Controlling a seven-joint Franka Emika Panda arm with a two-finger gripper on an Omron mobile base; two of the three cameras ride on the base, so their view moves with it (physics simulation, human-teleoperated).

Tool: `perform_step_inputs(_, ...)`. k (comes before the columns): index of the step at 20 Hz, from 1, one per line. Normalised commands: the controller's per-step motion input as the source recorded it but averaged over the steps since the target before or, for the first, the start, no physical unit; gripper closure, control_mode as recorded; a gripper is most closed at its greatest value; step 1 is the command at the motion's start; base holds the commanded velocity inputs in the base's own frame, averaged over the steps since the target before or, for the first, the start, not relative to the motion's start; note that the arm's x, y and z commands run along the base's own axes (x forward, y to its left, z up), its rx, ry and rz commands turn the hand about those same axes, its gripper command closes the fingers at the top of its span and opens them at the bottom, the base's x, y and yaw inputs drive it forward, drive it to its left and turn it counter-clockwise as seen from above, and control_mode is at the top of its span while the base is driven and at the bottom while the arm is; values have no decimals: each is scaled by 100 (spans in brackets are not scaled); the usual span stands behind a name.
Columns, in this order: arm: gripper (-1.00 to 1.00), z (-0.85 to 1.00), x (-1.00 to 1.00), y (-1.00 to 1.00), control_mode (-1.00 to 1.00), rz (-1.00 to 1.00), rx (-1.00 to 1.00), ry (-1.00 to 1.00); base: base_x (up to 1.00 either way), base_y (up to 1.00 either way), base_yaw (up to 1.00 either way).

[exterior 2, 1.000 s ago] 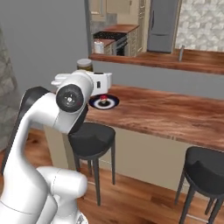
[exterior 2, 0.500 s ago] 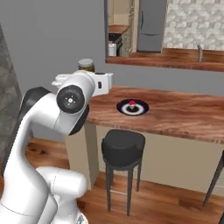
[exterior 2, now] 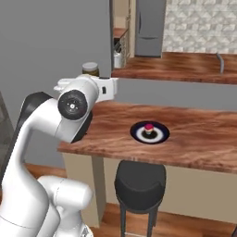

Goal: Take the cinnamon bottle from the cabinet and place it on the dining table, next to the plate with the cupcake. Then take the chocolate from the dining counter and place it on the cupcake plate.

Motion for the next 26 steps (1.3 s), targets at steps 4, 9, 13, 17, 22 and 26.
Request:
perform_step_inputs(4,100,0,0,0,100,0,0,0,53,39,-13)
perform_step_inputs(9,100,0,0,0,100,0,0,0,42,54,-12)
perform_step_inputs(13,100,0,0,0,100,0,0,0,23,64,-13)
perform_step_inputs(17,100,0,0,0,100,0,0,0,18,44,-10)
perform_step_inputs(22,100,0,0,0,100,0,0,0,1,5,0)
perform_step_inputs(26,100,0,0,0,100,0,0,0,0,-10,12)
